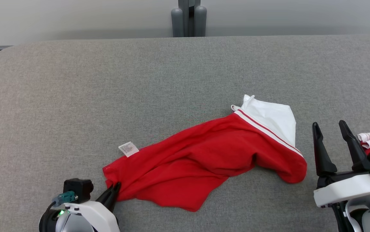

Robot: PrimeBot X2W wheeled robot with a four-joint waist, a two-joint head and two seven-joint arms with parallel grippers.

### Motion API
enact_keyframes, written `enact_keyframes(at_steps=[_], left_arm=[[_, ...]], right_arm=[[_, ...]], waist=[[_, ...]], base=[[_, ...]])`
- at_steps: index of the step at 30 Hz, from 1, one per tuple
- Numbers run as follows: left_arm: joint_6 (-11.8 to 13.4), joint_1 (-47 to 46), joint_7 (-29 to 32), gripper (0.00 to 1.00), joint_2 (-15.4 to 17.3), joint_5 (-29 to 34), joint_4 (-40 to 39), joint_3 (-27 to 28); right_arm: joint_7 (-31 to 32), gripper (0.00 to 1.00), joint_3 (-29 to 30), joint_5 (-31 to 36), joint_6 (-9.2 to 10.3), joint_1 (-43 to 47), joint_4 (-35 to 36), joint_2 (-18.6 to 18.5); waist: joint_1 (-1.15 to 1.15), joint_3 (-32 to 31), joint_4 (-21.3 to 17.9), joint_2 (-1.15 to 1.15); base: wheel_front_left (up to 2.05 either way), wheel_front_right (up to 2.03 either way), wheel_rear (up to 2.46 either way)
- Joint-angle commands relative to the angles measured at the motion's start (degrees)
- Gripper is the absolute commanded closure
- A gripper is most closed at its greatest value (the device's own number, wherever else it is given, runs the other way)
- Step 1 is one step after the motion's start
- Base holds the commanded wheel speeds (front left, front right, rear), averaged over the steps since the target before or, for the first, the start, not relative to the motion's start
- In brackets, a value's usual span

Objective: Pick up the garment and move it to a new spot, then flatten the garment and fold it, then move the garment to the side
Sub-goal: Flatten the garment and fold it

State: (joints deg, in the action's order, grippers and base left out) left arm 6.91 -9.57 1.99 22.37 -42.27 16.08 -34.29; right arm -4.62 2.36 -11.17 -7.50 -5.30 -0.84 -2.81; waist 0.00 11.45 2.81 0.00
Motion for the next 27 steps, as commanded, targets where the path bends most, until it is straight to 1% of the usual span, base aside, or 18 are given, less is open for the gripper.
enact_keyframes(at_steps=[1,4,5,6,7,11,16,22,27], left_arm=[[0.2,0.7,0.0,1.00,0.2,-0.6,0.0,0.2],[0.6,2.2,0.3,1.00,-0.6,-2.7,0.7,1.2],[0.5,2.7,0.6,0.82,-0.9,-3.4,1.3,1.3],[0.6,2.8,0.1,0.48,-1.1,-3.9,1.9,1.8],[0.9,3.1,-0.3,0.00,-1.3,-4.3,2.6,2.3],[2.1,3.8,-2.5,0.00,-1.8,-5.9,4.2,4.6],[4.3,4.7,-5.4,0.00,-0.6,-5.9,2.8,7.3],[7.4,5.2,-10.0,0.00,2.4,-4.4,-4.4,11.1],[10.0,2.8,-12.7,0.00,4.6,-1.5,-12.4,13.2]], right_arm=[[0.0,0.00,0.1,0.2,0.02,0.0,0.2,-0.2],[0.1,0.00,0.5,-0.4,0.02,0.6,0.0,-0.3],[0.1,0.00,0.6,-0.5,0.02,0.8,-0.1,-0.2],[0.0,0.00,0.6,-0.6,0.02,0.9,-0.2,-0.2],[0.0,0.00,0.6,-0.8,0.02,1.0,-0.4,-0.2],[-0.2,0.00,0.8,-0.9,0.02,1.5,-0.6,-0.2],[-0.1,0.00,1.8,-1.0,0.02,2.5,-0.6,-0.2],[0.6,0.00,2.7,-0.4,0.02,3.5,-0.1,-0.2],[1.4,0.00,3.0,0.1,0.02,3.3,0.0,-0.2]], waist=[[0.00,0.0,0.0,0.00],[0.00,-0.3,0.0,0.00],[0.00,-0.4,-0.1,0.00],[0.00,-0.5,-0.2,0.00],[0.00,-0.8,-0.3,0.00],[0.00,-1.8,-0.9,0.00],[0.00,-3.6,-1.2,0.00],[0.00,-5.6,-1.3,0.00],[0.00,-6.9,-1.2,0.00]], base=[[0.00,0.00,0.00],[0.00,0.00,0.00],[0.00,0.00,0.00],[0.00,0.00,0.00],[0.00,0.00,0.00],[0.00,0.00,0.00],[0.00,0.00,0.00],[0.00,0.00,0.00],[0.00,0.00,0.00]])
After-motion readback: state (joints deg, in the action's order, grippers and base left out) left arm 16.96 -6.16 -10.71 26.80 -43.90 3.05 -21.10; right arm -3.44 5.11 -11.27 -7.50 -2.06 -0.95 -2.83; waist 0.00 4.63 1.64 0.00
